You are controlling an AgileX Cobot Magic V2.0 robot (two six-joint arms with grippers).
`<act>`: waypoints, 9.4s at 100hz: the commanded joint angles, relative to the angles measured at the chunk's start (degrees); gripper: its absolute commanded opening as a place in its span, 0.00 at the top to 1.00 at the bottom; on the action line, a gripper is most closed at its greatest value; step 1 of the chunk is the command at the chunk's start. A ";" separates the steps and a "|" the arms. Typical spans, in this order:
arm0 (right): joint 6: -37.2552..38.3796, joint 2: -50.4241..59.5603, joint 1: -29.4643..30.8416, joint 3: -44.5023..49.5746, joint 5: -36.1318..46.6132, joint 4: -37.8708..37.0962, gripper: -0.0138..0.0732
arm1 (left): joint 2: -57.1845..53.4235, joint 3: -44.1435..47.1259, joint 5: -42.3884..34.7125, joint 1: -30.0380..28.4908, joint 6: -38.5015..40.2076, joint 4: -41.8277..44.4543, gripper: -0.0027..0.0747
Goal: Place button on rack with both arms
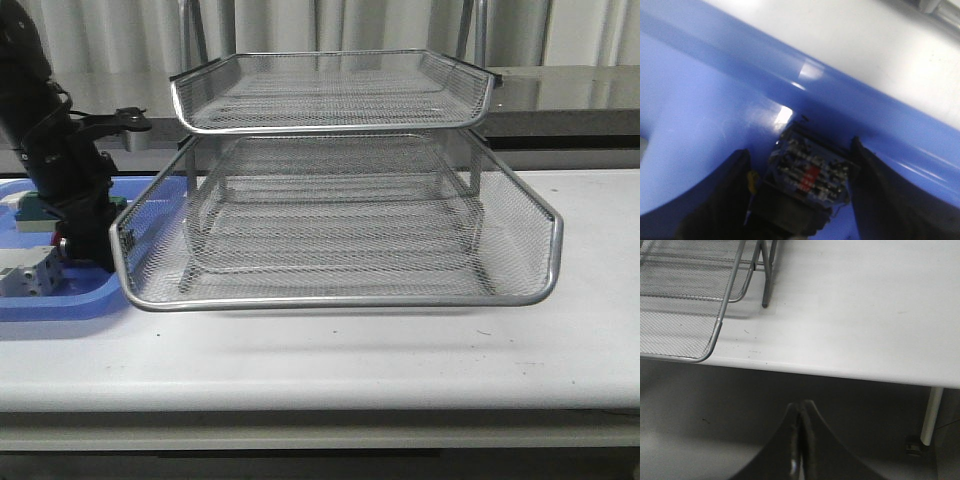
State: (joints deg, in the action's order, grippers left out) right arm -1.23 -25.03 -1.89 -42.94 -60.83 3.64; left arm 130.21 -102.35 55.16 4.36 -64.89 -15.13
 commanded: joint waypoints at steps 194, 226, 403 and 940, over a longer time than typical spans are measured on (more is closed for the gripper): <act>-0.12 -0.45 0.20 -1.78 3.21 0.00 0.92 | -39.21 7.63 18.13 19.33 21.78 8.76 0.99; -0.12 -0.45 0.20 -1.78 3.21 0.00 0.92 | -36.20 8.02 16.06 30.10 21.78 6.97 0.99; -0.12 -0.45 0.20 -1.78 3.20 0.06 0.92 | -37.52 6.31 5.83 28.66 36.80 7.86 0.31; -54.87 -68.91 -23.05 -17.54 39.72 21.26 0.92 | -107.35 79.96 -48.49 8.57 50.34 12.73 0.99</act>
State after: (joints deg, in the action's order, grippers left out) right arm -55.75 -96.16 -25.33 -58.43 -23.05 24.56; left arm 22.51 -20.97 11.44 13.07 -15.30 -2.03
